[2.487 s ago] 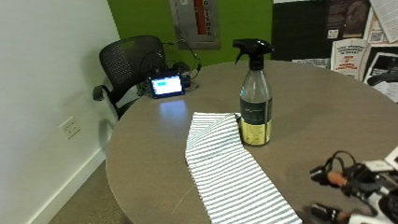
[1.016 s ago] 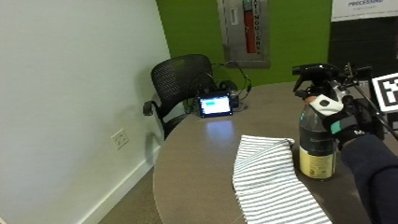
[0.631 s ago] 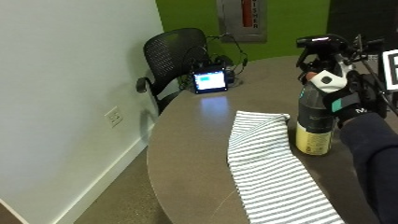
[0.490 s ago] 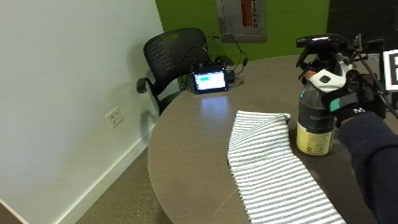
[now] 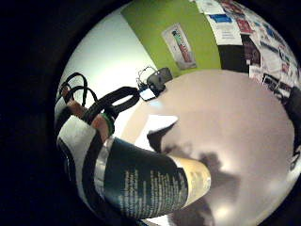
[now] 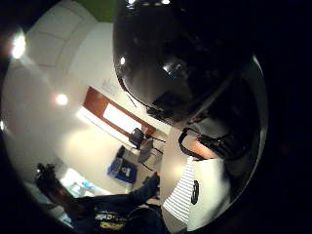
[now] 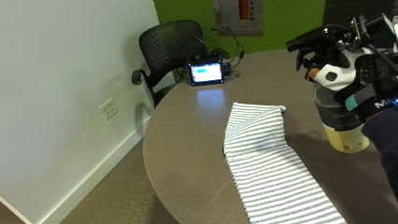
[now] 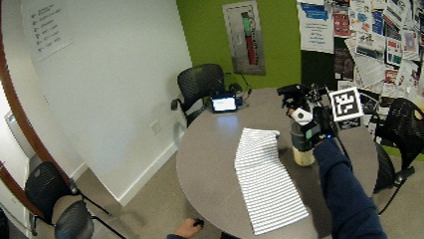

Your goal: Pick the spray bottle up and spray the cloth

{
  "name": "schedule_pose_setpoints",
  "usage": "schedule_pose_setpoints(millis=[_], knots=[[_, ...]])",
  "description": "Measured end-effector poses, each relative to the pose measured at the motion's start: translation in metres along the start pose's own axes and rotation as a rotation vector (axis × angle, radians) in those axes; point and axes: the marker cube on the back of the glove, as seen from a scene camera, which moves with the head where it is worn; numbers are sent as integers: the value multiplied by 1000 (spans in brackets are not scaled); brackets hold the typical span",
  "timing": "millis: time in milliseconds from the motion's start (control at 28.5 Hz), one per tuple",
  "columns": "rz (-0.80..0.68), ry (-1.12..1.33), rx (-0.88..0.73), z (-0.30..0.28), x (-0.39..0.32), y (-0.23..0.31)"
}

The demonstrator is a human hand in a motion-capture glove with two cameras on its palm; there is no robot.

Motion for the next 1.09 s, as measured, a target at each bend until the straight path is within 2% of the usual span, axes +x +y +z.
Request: schedule_pose_setpoints(millis=[210,420,525,1086], knots=[[-201,122,-44,-29,-61,6],[-253,213,-94,-39,-83,31],[-276,325,-125,-34,-89,42],[-744,928,-362,16,-115,84]])
